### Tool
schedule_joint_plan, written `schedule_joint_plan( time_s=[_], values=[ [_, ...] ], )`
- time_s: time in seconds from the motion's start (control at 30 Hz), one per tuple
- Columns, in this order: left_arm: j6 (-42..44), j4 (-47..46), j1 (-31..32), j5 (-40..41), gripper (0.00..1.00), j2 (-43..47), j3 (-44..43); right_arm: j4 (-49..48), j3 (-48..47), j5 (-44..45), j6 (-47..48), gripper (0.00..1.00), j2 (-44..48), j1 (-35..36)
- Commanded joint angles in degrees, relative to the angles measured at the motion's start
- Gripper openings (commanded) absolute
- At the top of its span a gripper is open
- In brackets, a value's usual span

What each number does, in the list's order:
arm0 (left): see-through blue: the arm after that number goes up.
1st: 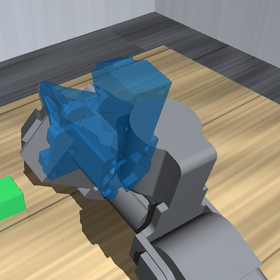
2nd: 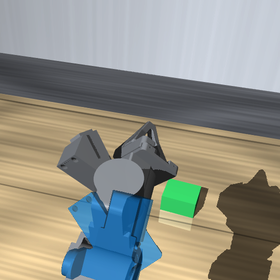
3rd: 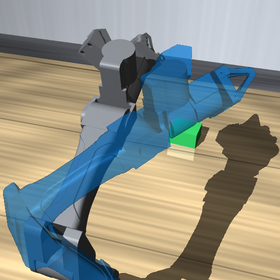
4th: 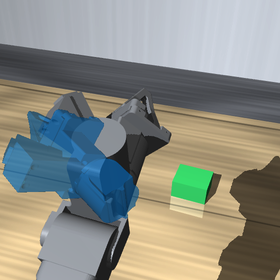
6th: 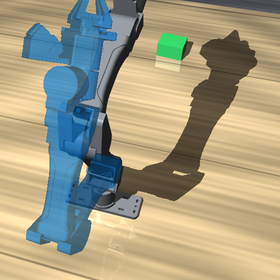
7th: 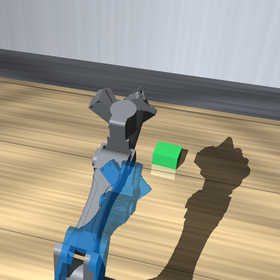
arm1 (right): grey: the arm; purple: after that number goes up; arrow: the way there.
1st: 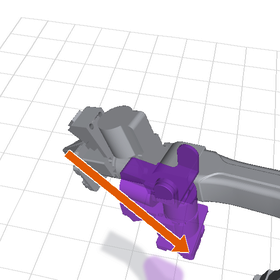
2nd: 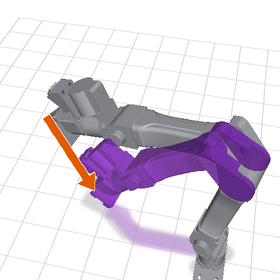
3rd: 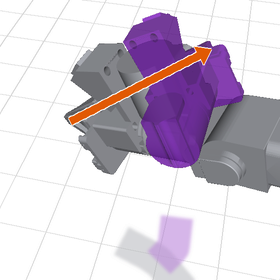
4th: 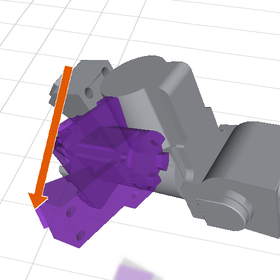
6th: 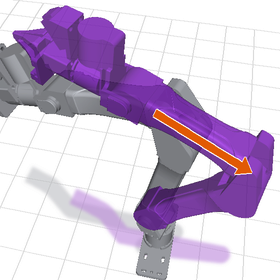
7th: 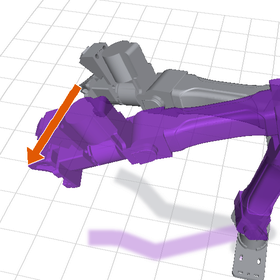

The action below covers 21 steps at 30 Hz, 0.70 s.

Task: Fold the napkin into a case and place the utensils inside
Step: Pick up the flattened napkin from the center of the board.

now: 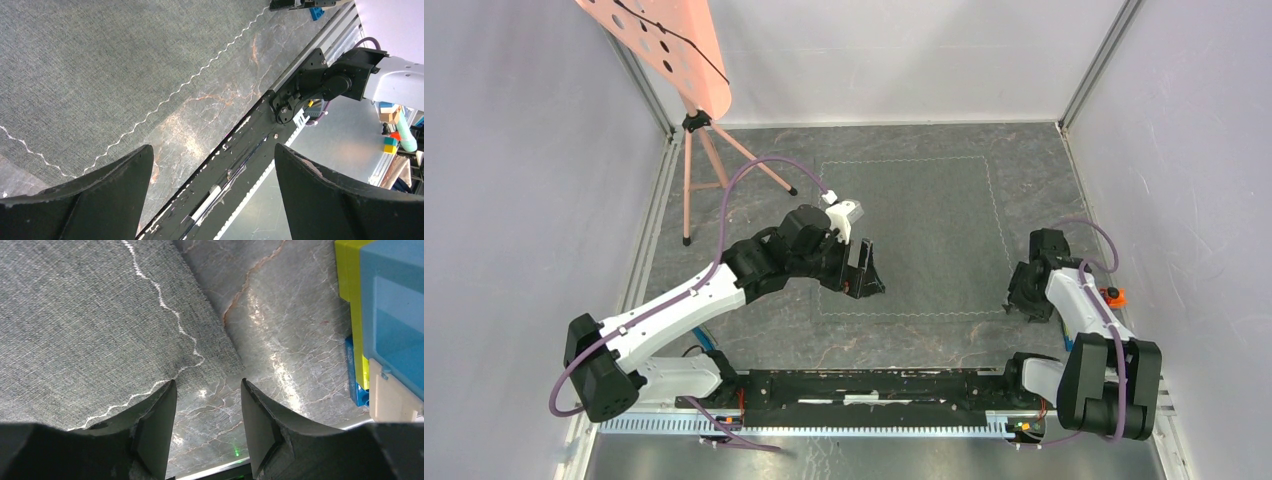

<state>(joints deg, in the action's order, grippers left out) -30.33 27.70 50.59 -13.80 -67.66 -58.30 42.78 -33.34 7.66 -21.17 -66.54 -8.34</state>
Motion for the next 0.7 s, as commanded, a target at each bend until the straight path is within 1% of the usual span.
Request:
schedule_joint_plan(
  time_s=[0.0, 0.37, 0.53, 0.67],
  values=[
    [2.42, -1.27, -0.07, -1.84, 0.96, -0.26, 0.77, -2.76, 0.82, -0.44, 1.00, 0.56, -0.38, -1.68],
    [2.73, -0.74, -0.12, -1.79, 0.96, -0.41, 0.38, -1.54, -2.62, -2.51, 1.79, 0.57, -0.42, -3.65],
    [2.93, -0.70, -0.31, -1.45, 0.96, -0.29, 0.38, -2.35, -1.76, -4.09, 0.31, 0.56, -1.61, -3.63],
    [2.90, -0.70, -0.49, -1.58, 0.96, -0.21, 0.56, -4.07, -0.82, -3.25, -0.15, 0.56, -3.13, -3.72]
  ],
)
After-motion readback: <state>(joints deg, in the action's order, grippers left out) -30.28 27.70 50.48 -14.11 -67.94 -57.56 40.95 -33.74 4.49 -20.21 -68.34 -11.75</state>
